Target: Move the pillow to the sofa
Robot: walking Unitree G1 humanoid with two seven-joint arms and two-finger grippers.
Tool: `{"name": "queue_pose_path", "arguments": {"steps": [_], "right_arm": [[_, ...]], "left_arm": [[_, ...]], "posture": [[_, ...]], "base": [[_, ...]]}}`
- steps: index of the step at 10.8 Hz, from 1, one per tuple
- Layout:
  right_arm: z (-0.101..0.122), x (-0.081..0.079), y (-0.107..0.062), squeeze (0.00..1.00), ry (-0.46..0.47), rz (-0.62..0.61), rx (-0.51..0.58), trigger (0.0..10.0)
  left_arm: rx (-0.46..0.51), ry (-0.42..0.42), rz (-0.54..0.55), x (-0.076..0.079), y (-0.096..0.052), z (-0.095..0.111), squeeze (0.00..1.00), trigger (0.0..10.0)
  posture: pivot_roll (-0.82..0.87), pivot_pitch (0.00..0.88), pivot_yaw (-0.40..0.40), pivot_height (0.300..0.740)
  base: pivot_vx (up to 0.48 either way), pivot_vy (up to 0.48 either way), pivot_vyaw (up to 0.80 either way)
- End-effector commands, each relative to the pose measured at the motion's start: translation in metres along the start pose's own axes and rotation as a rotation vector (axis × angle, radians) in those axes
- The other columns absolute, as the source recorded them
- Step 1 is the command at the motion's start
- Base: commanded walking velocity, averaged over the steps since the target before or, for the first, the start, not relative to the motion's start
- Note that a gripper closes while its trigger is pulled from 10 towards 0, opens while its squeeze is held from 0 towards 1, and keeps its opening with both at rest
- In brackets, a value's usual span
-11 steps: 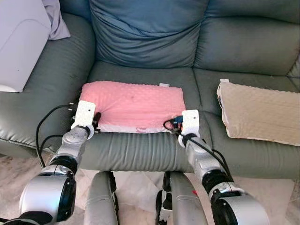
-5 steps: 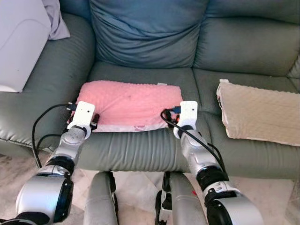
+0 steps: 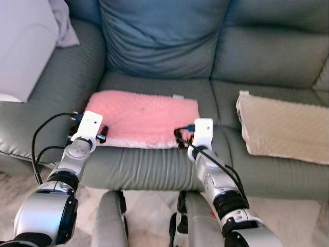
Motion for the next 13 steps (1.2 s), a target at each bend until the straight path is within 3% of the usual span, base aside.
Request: {"name": "queue_pose_path", "arguments": {"steps": [1, 4, 7, 10, 12, 13], "right_arm": [[-0.015, 0.001, -0.003, 1.00, 0.021, -0.008, -0.068, 10.0], [-0.003, 0.007, -0.004, 1.00, -0.021, -0.014, -0.041, 10.0], [0.003, 0.009, -0.015, 1.00, -0.083, -0.035, 0.008, 10.0], [-0.010, 0.029, -0.029, 1.00, -0.103, -0.082, -0.014, 10.0], [-0.003, 0.029, -0.022, 1.00, -0.059, -0.063, -0.008, 10.0], [0.000, 0.027, -0.014, 1.00, -0.030, -0.017, -0.036, 10.0]], "left_arm": [[-0.044, 0.005, 0.012, -0.005, -0.002, -0.011, 1.00, 10.0], [-0.022, -0.034, 0.042, -0.015, -0.001, -0.003, 1.00, 10.0], [0.094, -0.088, 0.016, -0.015, -0.004, 0.014, 1.00, 10.0], [0.163, -0.132, 0.001, -0.015, -0.020, 0.006, 1.00, 10.0], [0.245, -0.178, 0.011, -0.016, -0.029, 0.014, 1.00, 10.0], [0.275, -0.178, -0.014, -0.012, -0.034, 0.019, 0.47, 10.0]], "posture": [[-0.04, 0.039, -0.069, 0.638], [-0.03, 0.000, -0.054, 0.638], [-0.02, 0.000, -0.039, 0.638], [-0.01, 0.000, -0.027, 0.638], [0.00, 0.000, -0.032, 0.638], [0.02, 0.000, -0.038, 0.638]], "base": [[0.000, 0.000, 0.00], [0.000, 0.000, 0.00], [0.000, 0.000, 0.00], [0.000, 0.000, 0.00], [0.000, 0.000, 0.00], [0.000, 0.000, 0.00]]}}
Point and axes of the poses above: a point about 5 cm out from each wrist's last joint towards the gripper, its own y axis pointing out of the wrist towards the gripper, its own z axis along the axis of the wrist's last joint, x = y × z, the point moved 3 cm from there along y, pointing out of the wrist towards the gripper, and after that the axes turned 12 degrees about -y, right-handed, at the moved point
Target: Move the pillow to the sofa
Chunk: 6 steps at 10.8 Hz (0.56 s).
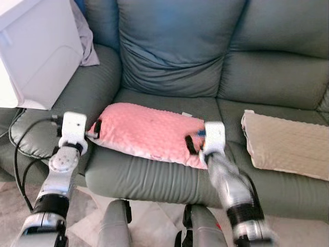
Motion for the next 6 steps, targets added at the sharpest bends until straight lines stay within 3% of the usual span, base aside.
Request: {"name": "queue_pose_path", "arguments": {"steps": [1, 4, 6], "right_arm": [[-0.007, 0.002, 0.003, 1.00, 0.033, 0.021, -0.044, 10.0], [-0.024, -0.013, 0.007, 1.00, 0.032, 0.202, -0.160, 10.0], [-0.043, -0.020, 0.004, 1.00, 0.057, 0.265, -0.248, 10.0]], "left_arm": [[-0.011, -0.009, -0.020, 0.004, -0.004, -0.002, 0.00, 10.0], [-0.011, -0.015, -0.084, 0.009, -0.021, 0.005, 0.00, 10.0], [-0.043, -0.003, -0.074, 0.003, -0.029, 0.002, 0.00, 10.0]], "posture": [[0.02, 0.000, -0.038, 0.638], [0.06, 0.000, -0.050, 0.638], [0.06, 0.000, -0.052, 0.638]], "base": [[0.000, 0.000, 0.00], [0.000, 0.000, 0.00], [0.000, 0.000, 0.00]]}}
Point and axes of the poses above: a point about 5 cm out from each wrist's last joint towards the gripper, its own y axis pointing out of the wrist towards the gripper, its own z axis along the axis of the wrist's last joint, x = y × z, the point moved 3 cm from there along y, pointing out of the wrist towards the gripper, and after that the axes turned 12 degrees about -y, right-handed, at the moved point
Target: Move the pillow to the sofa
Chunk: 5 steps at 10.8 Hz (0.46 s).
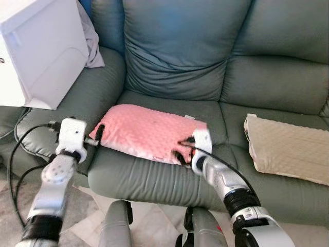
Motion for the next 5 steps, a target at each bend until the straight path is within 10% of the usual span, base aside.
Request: {"name": "queue_pose_path", "arguments": {"steps": [1, 5], "right_arm": [[-0.017, 0.005, -0.003, 1.00, 0.030, 0.005, -0.070, 10.0], [-0.025, 0.052, -0.016, 1.00, 0.079, -0.145, -0.099, 10.0]], "left_arm": [[-0.006, 0.003, -0.002, -0.002, -0.005, 0.004, 0.00, 10.0], [-0.035, 0.006, -0.006, -0.003, -0.015, 0.004, 0.00, 10.0]], "posture": [[0.07, 0.000, -0.055, 0.638], [0.08, 0.025, -0.048, 0.638]], "base": [[0.000, 0.000, 0.00], [0.000, 0.000, 0.00]]}}
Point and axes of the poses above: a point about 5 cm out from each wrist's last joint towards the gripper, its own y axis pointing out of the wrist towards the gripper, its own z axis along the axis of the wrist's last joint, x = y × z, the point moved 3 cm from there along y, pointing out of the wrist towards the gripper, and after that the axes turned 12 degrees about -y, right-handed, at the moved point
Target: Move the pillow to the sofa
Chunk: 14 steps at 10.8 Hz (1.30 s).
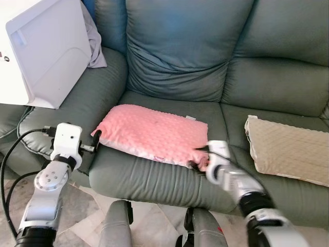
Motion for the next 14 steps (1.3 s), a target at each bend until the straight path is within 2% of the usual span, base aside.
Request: {"name": "queue_pose_path", "arguments": {"steps": [1, 7, 9, 11, 14], "right_arm": [[0.006, 0.005, 0.000, 1.00, 0.005, -0.018, 0.015, 10.0], [-0.003, 0.042, -0.005, 1.00, 0.088, -0.170, -0.017, 10.0], [-0.006, 0.055, -0.010, 1.00, 0.071, -0.221, -0.022, 10.0], [-0.008, 0.061, -0.011, 1.00, 0.062, -0.238, -0.023, 10.0], [0.004, 0.059, -0.016, 1.00, -0.041, -0.291, 0.054, 10.0]], "left_arm": [[-0.003, 0.007, -0.003, -0.001, -0.002, 0.003, 0.00, 10.0], [-0.041, 0.013, -0.010, 0.001, -0.006, 0.004, 0.00, 10.0], [-0.060, 0.012, -0.013, 0.001, -0.010, 0.001, 0.00, 10.0], [-0.061, 0.013, -0.014, 0.002, -0.010, 0.002, 0.00, 10.0], [-0.044, 0.000, -0.011, 0.004, -0.002, 0.006, 0.00, 10.0]], "posture": [[0.08, 0.028, -0.044, 0.638], [0.10, 0.041, -0.037, 0.638], [0.10, 0.065, -0.033, 0.638], [0.10, 0.070, -0.032, 0.638], [0.07, 0.034, -0.034, 0.638]], "base": [[0.000, 0.000, 0.00], [0.000, 0.000, 0.00], [0.000, 0.000, 0.00], [0.000, 0.000, 0.00], [0.000, 0.000, 0.00]]}}
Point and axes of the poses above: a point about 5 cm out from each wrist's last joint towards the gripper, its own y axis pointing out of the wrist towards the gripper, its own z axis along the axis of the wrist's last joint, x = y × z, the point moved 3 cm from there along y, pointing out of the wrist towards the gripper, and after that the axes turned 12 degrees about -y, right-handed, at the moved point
